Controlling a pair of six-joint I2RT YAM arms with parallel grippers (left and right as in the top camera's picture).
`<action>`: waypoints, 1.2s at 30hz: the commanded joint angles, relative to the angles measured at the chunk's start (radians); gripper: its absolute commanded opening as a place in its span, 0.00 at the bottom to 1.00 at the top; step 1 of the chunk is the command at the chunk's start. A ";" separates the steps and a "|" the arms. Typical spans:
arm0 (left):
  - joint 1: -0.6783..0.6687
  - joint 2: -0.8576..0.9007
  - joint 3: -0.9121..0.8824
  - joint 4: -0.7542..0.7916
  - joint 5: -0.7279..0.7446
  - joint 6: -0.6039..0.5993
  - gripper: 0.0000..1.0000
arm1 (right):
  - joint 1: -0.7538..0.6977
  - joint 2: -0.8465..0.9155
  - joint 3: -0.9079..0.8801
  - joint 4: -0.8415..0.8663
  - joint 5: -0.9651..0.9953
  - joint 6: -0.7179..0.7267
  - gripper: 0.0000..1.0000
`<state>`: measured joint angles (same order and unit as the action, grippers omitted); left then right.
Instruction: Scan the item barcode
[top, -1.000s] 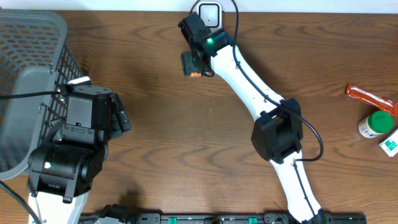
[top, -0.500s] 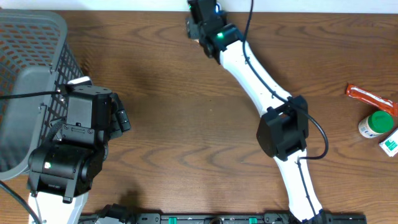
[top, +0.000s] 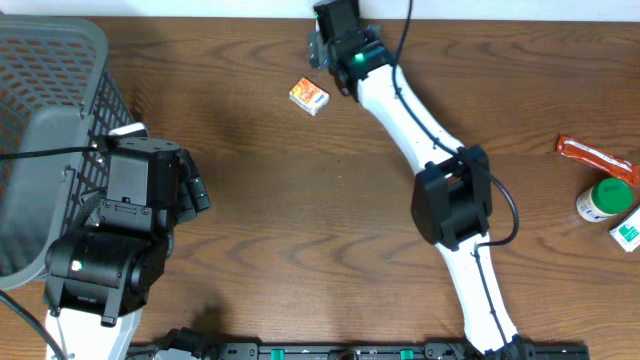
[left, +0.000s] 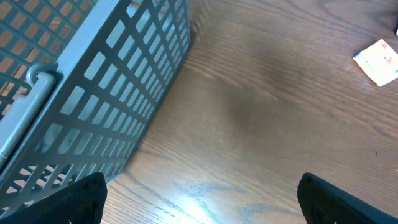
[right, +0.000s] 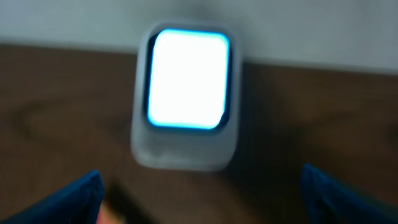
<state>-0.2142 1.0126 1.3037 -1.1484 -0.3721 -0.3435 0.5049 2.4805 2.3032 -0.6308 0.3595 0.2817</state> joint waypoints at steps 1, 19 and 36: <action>-0.001 0.000 0.009 -0.003 -0.003 -0.010 0.98 | 0.069 0.010 -0.003 -0.082 0.010 0.116 0.99; 0.000 0.000 0.009 -0.003 -0.003 -0.010 0.98 | 0.165 0.110 -0.003 -0.206 0.080 0.821 0.99; 0.000 0.000 0.009 -0.003 -0.003 -0.010 0.98 | 0.166 0.173 -0.003 -0.079 0.089 0.768 0.96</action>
<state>-0.2142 1.0126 1.3037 -1.1484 -0.3721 -0.3439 0.6632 2.6343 2.3013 -0.7158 0.4381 1.0573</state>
